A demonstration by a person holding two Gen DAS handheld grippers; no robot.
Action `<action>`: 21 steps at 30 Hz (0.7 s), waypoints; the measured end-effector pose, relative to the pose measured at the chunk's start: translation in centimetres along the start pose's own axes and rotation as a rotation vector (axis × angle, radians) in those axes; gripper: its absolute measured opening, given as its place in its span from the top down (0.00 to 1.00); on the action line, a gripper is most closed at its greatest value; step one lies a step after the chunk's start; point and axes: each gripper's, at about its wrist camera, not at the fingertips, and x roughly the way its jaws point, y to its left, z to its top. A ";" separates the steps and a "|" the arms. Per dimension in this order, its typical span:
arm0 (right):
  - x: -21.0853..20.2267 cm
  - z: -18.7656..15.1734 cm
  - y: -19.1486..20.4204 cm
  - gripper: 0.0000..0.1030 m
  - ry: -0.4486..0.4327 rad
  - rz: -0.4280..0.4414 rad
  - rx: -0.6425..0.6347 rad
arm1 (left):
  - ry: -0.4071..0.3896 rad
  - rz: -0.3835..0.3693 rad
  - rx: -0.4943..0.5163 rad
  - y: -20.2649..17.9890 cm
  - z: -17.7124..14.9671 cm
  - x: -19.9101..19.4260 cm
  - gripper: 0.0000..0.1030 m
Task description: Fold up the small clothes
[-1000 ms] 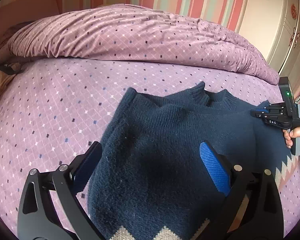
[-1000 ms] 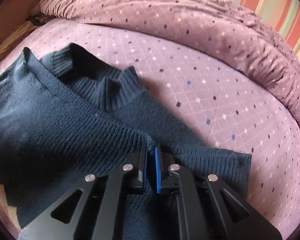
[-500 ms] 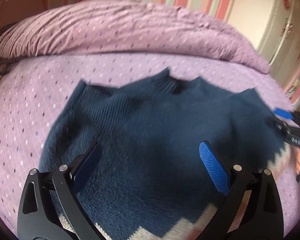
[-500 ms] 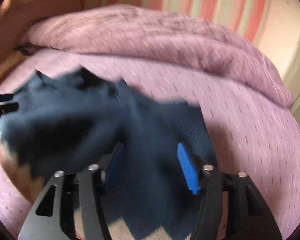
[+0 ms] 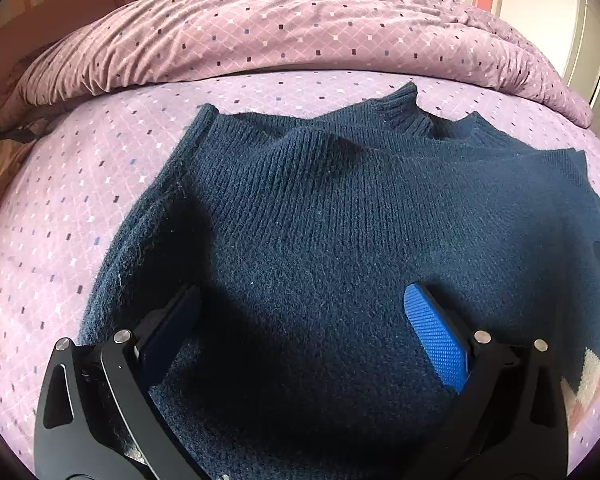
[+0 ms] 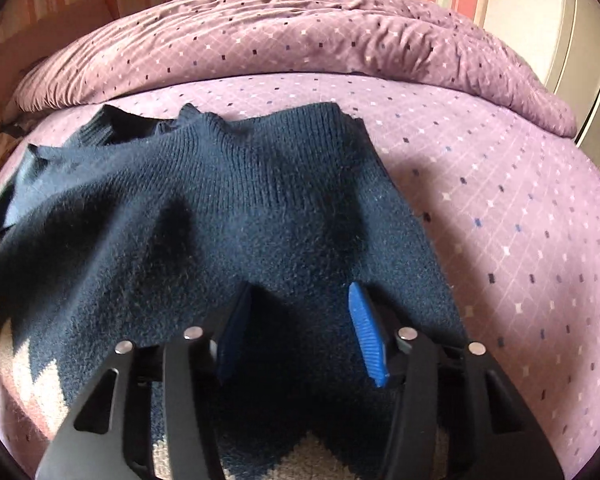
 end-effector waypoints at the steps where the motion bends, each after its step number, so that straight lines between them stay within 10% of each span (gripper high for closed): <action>1: -0.2 0.2 0.1 0.48 -0.001 -0.005 0.001 | 0.003 0.005 -0.002 -0.1 0.2 -0.1 0.03; 9: -5.4 -0.3 1.0 0.11 -0.089 0.001 -0.027 | -0.022 0.013 0.009 -2.0 0.2 -4.7 0.03; 21: -13.3 -2.0 1.7 0.11 -0.199 -0.007 0.009 | -0.031 -0.042 -0.082 -3.0 -1.3 -10.3 0.03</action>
